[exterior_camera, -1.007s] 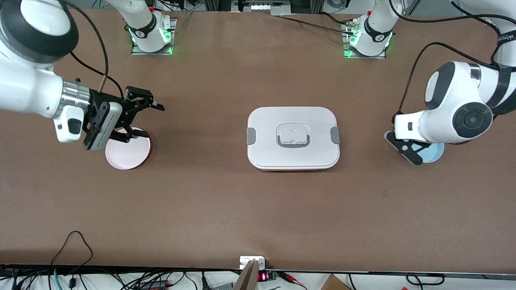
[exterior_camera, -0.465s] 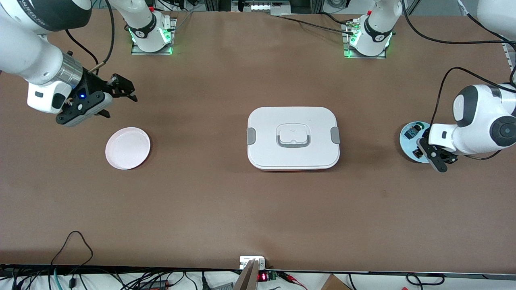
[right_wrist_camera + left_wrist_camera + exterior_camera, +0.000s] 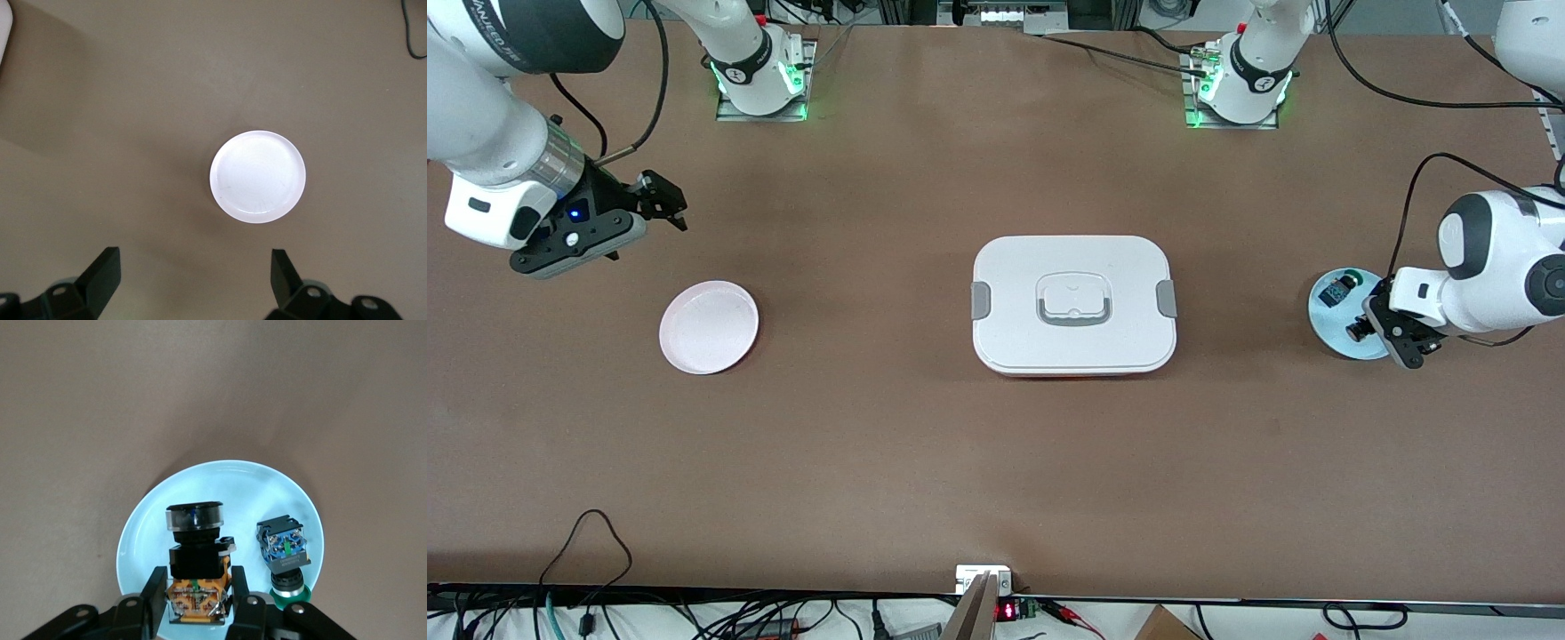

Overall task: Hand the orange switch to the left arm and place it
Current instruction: 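Lower the switch onto the light blue plate and open the left gripper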

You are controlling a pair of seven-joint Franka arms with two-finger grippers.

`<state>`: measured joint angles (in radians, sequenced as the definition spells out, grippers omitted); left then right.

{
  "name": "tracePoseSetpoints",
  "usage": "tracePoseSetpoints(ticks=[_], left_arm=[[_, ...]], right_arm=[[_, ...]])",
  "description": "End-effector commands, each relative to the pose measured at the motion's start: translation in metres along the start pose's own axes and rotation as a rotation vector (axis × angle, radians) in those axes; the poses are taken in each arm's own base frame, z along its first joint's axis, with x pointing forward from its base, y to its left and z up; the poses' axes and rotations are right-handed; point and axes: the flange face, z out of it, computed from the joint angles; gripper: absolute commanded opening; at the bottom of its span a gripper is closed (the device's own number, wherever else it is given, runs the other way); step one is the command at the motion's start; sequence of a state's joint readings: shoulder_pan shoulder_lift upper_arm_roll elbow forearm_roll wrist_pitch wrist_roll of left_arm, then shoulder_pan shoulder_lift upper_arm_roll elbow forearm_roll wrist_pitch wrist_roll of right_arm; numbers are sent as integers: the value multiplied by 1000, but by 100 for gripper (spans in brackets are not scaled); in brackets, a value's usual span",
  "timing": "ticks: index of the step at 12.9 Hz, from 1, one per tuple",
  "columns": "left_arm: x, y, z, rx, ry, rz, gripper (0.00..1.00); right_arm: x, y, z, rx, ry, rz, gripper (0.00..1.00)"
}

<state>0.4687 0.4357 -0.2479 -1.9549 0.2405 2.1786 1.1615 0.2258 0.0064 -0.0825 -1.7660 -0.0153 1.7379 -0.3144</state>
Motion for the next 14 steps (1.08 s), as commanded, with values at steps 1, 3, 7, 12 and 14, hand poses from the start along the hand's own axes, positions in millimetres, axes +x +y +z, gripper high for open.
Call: tracePoseSetpoints(ticks=[1,3,7,12,14], left_arm=[[-7,-5,13,-1,1,51,26],[-17,-7,28,-28,5,63,26],[-31,-11,49,-49,25,121,33],[-8,-8,4,-48,29,157,100],[1,-3,-34,-93,43,90,100]], right_arm=[[2,5,-14,-28,10,40,100],[7,10,-4,-42,-2,147,100],[16,18,-2,-59,9,188,100],[18,16,-4,-41,35,195,100],[16,22,-2,-8,35,215,100]])
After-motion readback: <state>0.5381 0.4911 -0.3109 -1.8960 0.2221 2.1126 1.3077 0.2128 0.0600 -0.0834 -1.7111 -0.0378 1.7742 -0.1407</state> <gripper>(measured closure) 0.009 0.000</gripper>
